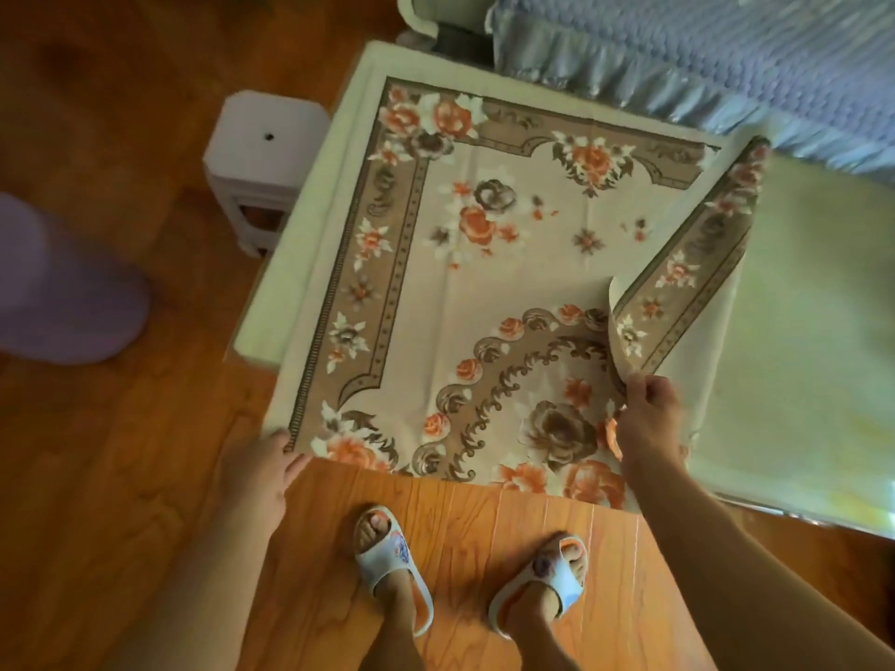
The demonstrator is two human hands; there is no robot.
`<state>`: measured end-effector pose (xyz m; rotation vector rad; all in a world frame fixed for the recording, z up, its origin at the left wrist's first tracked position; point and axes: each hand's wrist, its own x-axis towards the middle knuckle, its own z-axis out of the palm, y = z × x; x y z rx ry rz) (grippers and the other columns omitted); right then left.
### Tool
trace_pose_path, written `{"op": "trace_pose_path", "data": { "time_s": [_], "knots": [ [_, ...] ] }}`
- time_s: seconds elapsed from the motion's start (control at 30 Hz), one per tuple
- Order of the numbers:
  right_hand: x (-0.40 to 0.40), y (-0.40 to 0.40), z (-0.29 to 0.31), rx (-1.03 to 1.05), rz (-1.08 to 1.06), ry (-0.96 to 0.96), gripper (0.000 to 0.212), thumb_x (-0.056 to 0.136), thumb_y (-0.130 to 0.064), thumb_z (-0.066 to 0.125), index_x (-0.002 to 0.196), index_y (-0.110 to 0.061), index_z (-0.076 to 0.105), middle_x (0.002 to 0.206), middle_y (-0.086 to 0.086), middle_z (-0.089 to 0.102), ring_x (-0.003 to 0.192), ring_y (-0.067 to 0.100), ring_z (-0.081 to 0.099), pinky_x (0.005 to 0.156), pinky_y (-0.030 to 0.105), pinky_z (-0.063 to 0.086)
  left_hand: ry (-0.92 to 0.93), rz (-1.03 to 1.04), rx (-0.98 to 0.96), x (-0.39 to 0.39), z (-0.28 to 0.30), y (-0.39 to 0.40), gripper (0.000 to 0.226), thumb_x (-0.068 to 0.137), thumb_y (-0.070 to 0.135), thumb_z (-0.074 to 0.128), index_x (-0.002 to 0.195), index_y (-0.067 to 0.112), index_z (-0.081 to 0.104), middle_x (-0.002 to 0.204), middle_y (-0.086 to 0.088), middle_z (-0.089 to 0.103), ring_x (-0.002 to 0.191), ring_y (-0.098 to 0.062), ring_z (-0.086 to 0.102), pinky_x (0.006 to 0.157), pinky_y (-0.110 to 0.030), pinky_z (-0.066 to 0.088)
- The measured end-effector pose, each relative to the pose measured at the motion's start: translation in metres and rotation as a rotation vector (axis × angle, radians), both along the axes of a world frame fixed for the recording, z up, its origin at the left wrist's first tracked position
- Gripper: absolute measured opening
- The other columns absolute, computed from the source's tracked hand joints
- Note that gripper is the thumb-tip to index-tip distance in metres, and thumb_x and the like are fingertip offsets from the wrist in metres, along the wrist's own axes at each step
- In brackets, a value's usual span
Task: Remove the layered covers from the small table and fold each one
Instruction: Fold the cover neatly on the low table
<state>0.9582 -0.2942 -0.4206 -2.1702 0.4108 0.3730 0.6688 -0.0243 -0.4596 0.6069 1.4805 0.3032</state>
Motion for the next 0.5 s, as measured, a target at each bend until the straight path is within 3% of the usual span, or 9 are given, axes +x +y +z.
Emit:
{"op": "trace_pose_path", "data": {
  "time_s": [0.07, 0.1, 0.17, 0.23, 0.3, 0.37, 0.5],
  "knots": [
    [-0.002, 0.010, 0.000, -0.036, -0.136, 0.003, 0.024, 0.104, -0.041, 0.040, 0.097, -0.025, 0.056, 0.093, 0.006, 0.063, 0.085, 0.025, 0.060, 0.078, 0.046, 0.053, 0.100, -0.182, 0.112, -0.005, -0.001, 0.011, 0.040, 0.099, 0.000, 0.055, 0.139, 0.002, 0.050, 0.133, -0.020, 0.062, 0.114, -0.032, 0.066, 0.081, -0.037, 0.059],
    [-0.001, 0.015, -0.001, -0.044, -0.217, 0.001, 0.024, 0.104, -0.041, 0.038, 0.096, -0.027, 0.056, 0.095, 0.006, 0.063, 0.088, 0.027, 0.062, 0.080, 0.048, 0.055, 0.143, -0.273, 0.179, -0.006, 0.001, 0.014, 0.040, 0.097, 0.000, 0.059, 0.136, 0.007, 0.052, 0.130, -0.018, 0.063, 0.115, -0.034, 0.066, 0.082, -0.040, 0.061],
    [0.001, 0.033, 0.001, -0.066, -0.260, -0.002, 0.023, 0.105, -0.037, 0.037, 0.100, -0.023, 0.055, 0.096, 0.006, 0.062, 0.092, 0.028, 0.062, 0.082, 0.048, 0.055, 0.147, -0.473, 0.301, -0.010, 0.010, 0.018, 0.047, 0.094, 0.000, 0.063, 0.132, 0.026, 0.052, 0.124, -0.003, 0.065, 0.111, -0.027, 0.067, 0.085, -0.043, 0.061],
    [-0.004, 0.061, 0.005, -0.066, -0.143, -0.032, 0.020, 0.104, -0.031, 0.038, 0.098, -0.021, 0.054, 0.092, 0.005, 0.061, 0.092, 0.030, 0.062, 0.084, 0.052, 0.055, 0.118, -0.662, 0.380, -0.009, 0.014, 0.021, 0.062, 0.095, -0.004, 0.058, 0.141, 0.037, 0.050, 0.142, 0.004, 0.055, 0.110, -0.021, 0.067, 0.082, -0.038, 0.063],
    [-0.020, 0.097, 0.008, -0.007, 0.007, -0.034, 0.019, 0.105, -0.028, 0.043, 0.098, -0.016, 0.056, 0.087, 0.003, 0.060, 0.085, 0.026, 0.061, 0.080, 0.050, 0.056, 0.144, -0.753, 0.372, -0.011, 0.012, 0.026, 0.057, 0.100, -0.006, 0.049, 0.141, 0.033, 0.056, 0.153, -0.002, 0.046, 0.099, -0.017, 0.072, 0.073, -0.030, 0.064],
    [-0.044, 0.131, 0.009, 0.085, 0.140, 0.019, 0.022, 0.104, -0.031, 0.047, 0.097, -0.013, 0.057, 0.084, 0.003, 0.062, 0.076, 0.021, 0.058, 0.068, 0.042, 0.053, 0.146, -0.719, 0.292, -0.014, 0.013, 0.032, 0.049, 0.101, -0.007, 0.043, 0.132, 0.024, 0.064, 0.151, -0.009, 0.048, 0.089, -0.018, 0.076, 0.071, -0.028, 0.063],
    [-0.103, 0.176, -0.001, 0.279, 0.400, 0.236, 0.022, 0.102, -0.028, 0.050, 0.083, -0.017, 0.053, 0.076, 0.003, 0.057, 0.066, 0.019, 0.052, 0.055, 0.032, 0.043, 0.075, -0.674, 0.202, -0.020, 0.015, 0.038, 0.049, 0.098, -0.012, 0.041, 0.124, 0.019, 0.068, 0.144, -0.011, 0.053, 0.092, -0.020, 0.076, 0.076, -0.032, 0.063]
  ]
}}
